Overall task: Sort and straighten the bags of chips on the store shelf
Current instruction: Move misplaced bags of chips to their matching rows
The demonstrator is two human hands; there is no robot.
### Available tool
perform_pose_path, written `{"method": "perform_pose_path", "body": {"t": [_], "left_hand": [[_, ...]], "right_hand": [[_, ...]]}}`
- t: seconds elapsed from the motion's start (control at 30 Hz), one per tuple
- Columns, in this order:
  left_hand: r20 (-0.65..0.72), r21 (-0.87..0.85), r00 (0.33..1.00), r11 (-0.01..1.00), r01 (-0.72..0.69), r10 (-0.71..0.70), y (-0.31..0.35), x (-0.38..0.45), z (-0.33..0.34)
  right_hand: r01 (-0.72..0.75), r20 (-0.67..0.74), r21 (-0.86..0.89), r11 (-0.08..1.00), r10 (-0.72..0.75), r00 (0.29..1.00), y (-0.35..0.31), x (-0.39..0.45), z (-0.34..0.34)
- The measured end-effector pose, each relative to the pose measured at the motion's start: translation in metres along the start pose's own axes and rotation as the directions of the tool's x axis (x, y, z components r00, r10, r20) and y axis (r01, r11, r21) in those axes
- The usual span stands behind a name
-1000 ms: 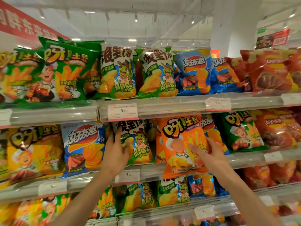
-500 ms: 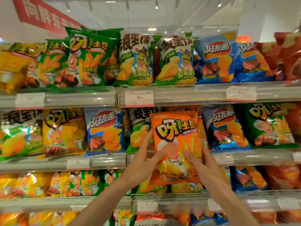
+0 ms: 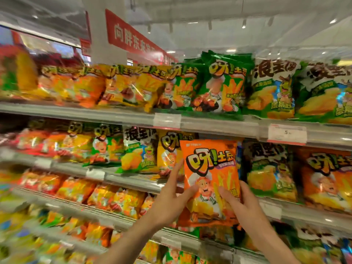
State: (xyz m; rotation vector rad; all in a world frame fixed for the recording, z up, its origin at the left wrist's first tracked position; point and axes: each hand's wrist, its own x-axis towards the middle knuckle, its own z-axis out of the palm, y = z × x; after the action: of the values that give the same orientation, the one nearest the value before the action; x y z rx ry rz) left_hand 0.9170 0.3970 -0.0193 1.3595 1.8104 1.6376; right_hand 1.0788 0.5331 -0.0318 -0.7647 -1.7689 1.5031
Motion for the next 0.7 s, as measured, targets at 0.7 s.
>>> {"method": "perform_pose_path", "body": {"t": [0.7], "left_hand": [[-0.314,0.065,0.948,0.994,0.085,-0.061,-0.098,-0.057,-0.359]], "right_hand": [[0.134,0.361,-0.041,0.990,-0.110,0.926,-0.045,0.039,0.387]]}}
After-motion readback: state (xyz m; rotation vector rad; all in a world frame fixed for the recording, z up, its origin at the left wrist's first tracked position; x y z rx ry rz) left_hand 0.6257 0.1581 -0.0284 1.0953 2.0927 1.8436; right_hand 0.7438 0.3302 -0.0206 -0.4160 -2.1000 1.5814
